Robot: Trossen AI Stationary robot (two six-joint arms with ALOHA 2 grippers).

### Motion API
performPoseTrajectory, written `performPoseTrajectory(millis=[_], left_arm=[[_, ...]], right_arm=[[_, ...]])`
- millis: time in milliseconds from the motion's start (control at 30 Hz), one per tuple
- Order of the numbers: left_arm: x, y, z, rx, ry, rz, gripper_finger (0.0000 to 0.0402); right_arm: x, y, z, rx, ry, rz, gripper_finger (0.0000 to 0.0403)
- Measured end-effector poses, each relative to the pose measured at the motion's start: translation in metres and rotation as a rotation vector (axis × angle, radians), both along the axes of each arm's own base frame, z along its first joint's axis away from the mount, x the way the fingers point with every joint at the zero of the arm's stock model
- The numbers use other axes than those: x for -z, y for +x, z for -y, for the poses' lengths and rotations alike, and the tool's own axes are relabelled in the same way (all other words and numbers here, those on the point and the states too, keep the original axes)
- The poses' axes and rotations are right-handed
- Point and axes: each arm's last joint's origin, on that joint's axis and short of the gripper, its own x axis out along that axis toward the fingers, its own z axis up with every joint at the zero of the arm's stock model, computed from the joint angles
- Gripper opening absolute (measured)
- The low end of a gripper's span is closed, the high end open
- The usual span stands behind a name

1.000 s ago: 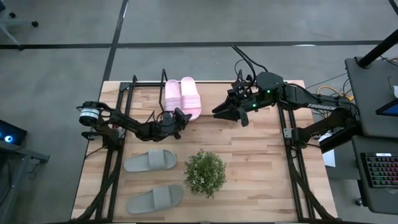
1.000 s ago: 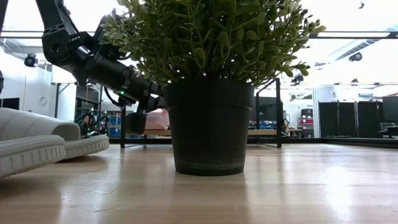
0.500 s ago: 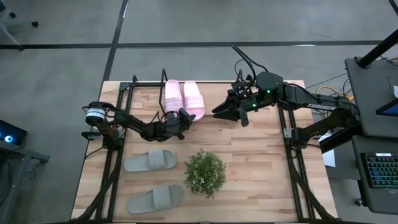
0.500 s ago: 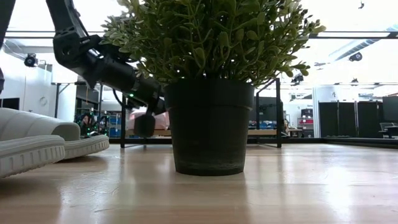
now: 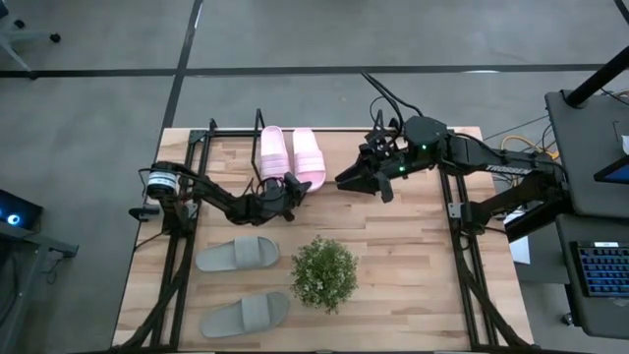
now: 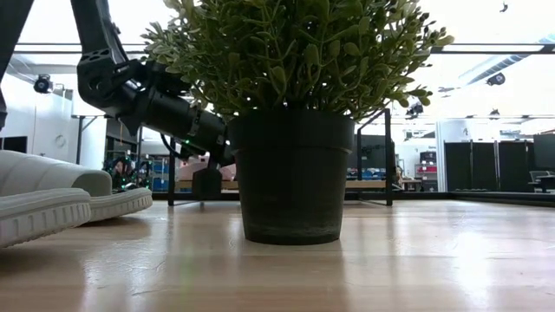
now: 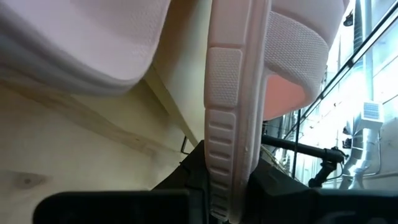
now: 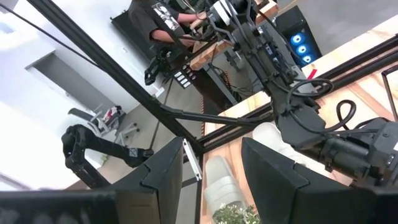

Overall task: Pick and place slides into the shelf
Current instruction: Put the pink slide on the shelf

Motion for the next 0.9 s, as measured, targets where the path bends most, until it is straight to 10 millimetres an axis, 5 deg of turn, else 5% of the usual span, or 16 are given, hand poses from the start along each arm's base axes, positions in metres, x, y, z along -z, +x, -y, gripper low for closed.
performPoseTrajectory(millis=[900], left_arm=[[-0.0011, -0.0056, 0.0002, -0.002, -0.001, -0.006, 0.0025]], right_arm=[[0.0029, 0.0006, 0.0001, 0.0, 0.0, -0.009, 0.0155]])
